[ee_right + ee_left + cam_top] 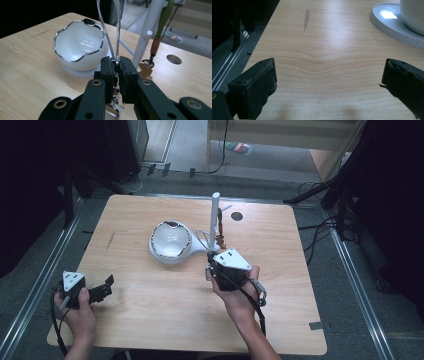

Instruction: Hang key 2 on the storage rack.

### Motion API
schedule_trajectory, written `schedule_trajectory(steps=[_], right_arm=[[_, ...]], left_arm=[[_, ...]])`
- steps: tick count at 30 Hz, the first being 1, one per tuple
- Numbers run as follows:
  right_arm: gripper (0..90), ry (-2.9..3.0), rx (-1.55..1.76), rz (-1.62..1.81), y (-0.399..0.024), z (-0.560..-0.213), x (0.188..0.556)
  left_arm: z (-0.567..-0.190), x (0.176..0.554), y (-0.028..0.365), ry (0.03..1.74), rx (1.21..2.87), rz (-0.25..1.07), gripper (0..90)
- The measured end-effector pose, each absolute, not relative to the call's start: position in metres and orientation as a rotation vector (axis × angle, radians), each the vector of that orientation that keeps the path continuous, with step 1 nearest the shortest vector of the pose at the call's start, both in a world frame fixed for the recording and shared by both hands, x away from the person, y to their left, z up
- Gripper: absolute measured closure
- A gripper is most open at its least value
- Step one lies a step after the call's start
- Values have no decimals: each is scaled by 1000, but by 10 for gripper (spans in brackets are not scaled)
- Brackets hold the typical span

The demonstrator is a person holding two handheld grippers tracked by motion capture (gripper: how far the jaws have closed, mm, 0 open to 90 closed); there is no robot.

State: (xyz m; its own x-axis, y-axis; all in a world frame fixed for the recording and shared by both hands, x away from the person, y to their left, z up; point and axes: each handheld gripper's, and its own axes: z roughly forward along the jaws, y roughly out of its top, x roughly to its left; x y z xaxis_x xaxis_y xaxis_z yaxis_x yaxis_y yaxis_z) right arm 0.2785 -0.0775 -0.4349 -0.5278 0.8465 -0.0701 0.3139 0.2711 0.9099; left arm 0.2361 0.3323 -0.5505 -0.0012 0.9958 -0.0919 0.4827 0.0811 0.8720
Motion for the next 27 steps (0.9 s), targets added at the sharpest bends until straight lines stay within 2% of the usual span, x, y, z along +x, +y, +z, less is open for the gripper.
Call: schedule_trajectory(steps=[27], right_arm=[[836, 1914, 1155, 1161, -101, -453, 311]], left_arm=[[-550, 236, 331, 1590, 1510, 850, 0]])
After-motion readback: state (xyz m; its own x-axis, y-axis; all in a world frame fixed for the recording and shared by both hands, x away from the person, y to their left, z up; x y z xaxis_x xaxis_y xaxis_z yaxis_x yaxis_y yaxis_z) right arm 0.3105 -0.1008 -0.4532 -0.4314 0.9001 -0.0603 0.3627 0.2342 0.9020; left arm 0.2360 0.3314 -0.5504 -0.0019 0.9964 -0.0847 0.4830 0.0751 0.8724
